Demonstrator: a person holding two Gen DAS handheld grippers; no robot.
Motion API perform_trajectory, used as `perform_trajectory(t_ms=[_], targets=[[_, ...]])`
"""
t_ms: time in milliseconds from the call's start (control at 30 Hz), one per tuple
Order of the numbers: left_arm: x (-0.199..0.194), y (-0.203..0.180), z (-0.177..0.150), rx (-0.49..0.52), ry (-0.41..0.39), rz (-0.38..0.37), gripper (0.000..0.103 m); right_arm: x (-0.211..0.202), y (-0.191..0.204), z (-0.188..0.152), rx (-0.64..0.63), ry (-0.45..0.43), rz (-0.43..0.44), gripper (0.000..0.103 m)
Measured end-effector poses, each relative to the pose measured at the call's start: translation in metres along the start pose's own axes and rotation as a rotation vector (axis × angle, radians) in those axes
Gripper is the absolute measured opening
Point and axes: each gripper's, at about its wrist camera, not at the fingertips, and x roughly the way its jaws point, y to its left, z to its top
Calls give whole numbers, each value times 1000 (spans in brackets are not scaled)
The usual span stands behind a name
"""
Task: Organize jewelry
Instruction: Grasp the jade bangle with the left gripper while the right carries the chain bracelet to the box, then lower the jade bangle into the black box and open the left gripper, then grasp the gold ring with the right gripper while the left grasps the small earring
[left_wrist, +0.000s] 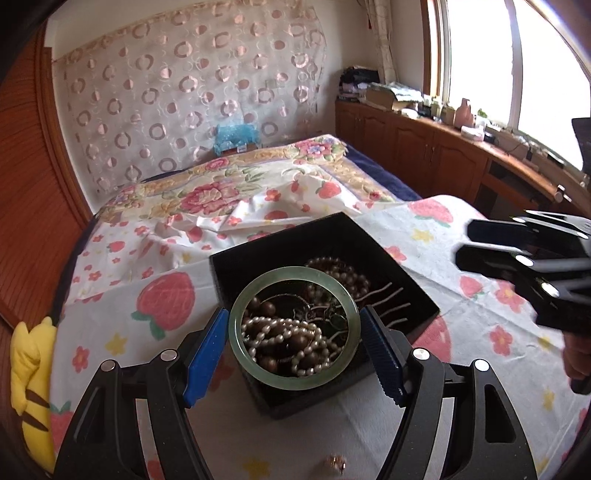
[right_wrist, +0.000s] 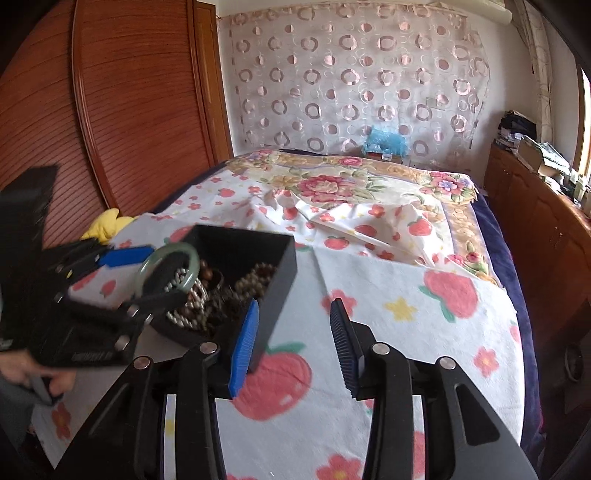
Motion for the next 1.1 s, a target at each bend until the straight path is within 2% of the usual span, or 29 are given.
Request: perform_trajectory(t_ms=[267,500,567,800,1100], targets=[[23,-4,7,17,40,33,69,2,-17,-27,32,26,-6,43],[26,-11,13,29,44,61,70,2,-25,-43,54,39,-4,43],[19,-16,12,46,24,65,80,3,-24,-45,46,46,-10,44],[-9,-24,11,49,-15,36,80,-4,-18,-49,49,25,0,45],[-44,-25,-20,74,-18,-19,86,-23,17,-69,-11,46,62,46]])
